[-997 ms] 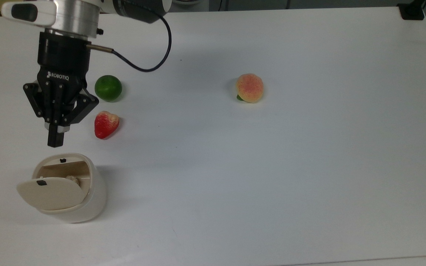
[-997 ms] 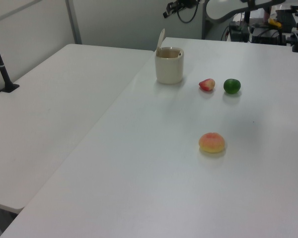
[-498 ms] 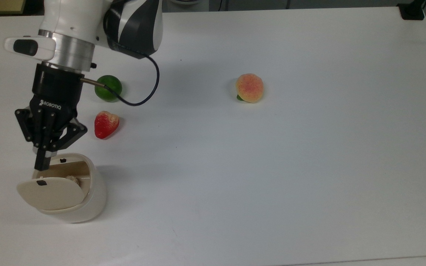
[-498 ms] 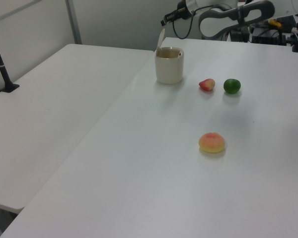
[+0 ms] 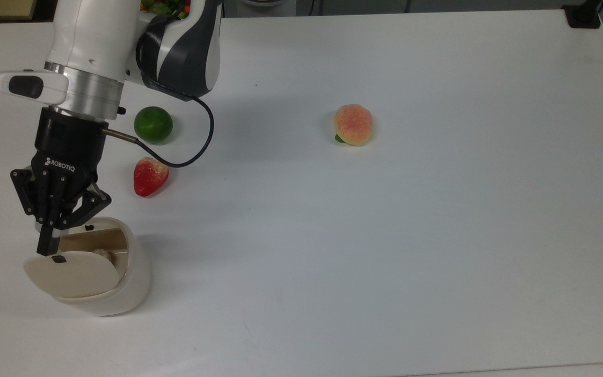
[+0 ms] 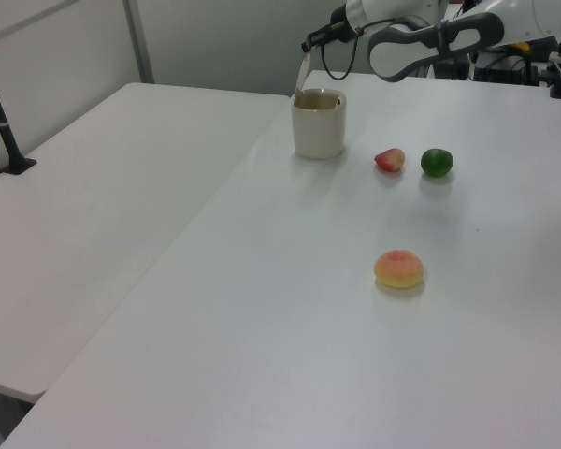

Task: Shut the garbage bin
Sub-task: 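Push the open lid down with the gripper until it shuts on the bin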

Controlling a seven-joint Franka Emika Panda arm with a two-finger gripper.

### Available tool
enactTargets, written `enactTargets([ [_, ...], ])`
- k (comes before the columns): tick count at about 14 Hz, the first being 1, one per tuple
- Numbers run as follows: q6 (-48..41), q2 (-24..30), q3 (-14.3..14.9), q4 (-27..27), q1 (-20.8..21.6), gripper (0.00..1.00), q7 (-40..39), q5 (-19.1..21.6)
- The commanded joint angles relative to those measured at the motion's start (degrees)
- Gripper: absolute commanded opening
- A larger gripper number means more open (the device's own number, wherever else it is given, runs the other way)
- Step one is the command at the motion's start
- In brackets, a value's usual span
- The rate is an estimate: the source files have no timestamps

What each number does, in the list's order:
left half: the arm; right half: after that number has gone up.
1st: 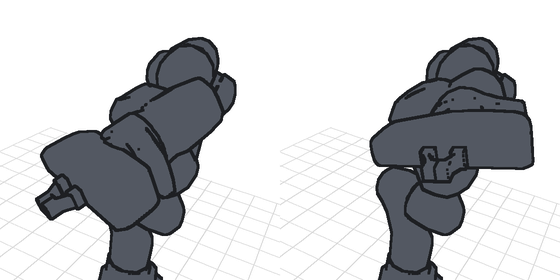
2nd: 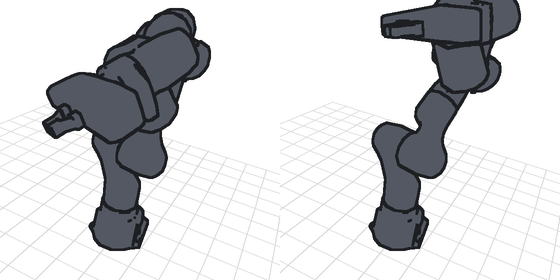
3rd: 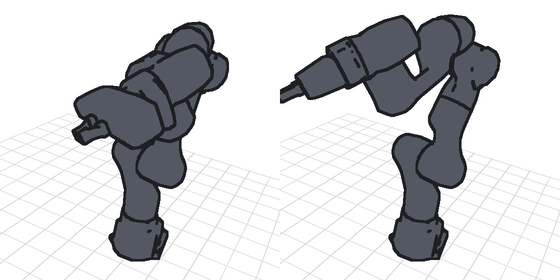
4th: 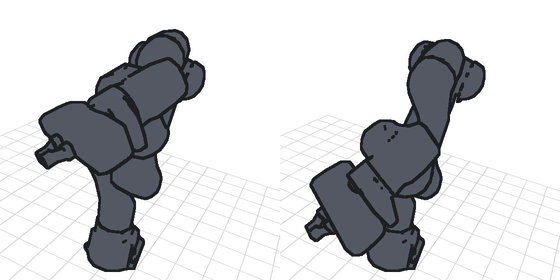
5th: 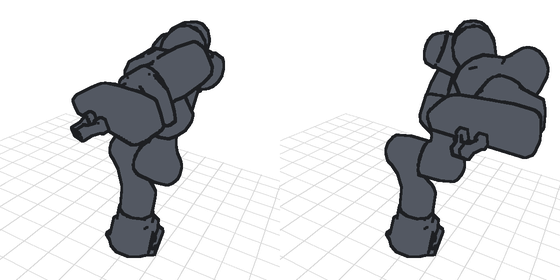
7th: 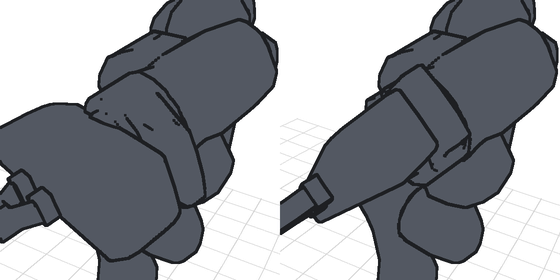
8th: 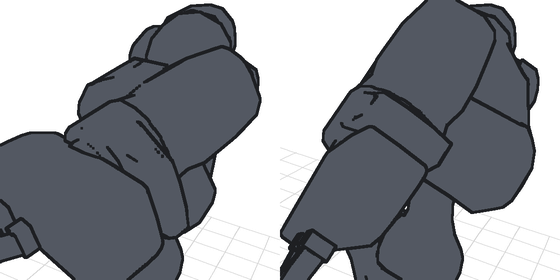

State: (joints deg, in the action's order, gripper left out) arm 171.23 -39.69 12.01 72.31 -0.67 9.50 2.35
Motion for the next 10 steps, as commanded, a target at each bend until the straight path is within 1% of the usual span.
enactTargets([
  [1, 1.6, -1.3, 0.6, -1.9, -0.1, 0.0, 1.5, -1.1],
  [3, 3.1, -1.5, 0.6, -1.9, -0.1, 0.0, 1.5, -1.1],
  [10, 3.5, -3.4, 0.6, -2.3, -0.1, 0.0, 1.1, -1.2],
])
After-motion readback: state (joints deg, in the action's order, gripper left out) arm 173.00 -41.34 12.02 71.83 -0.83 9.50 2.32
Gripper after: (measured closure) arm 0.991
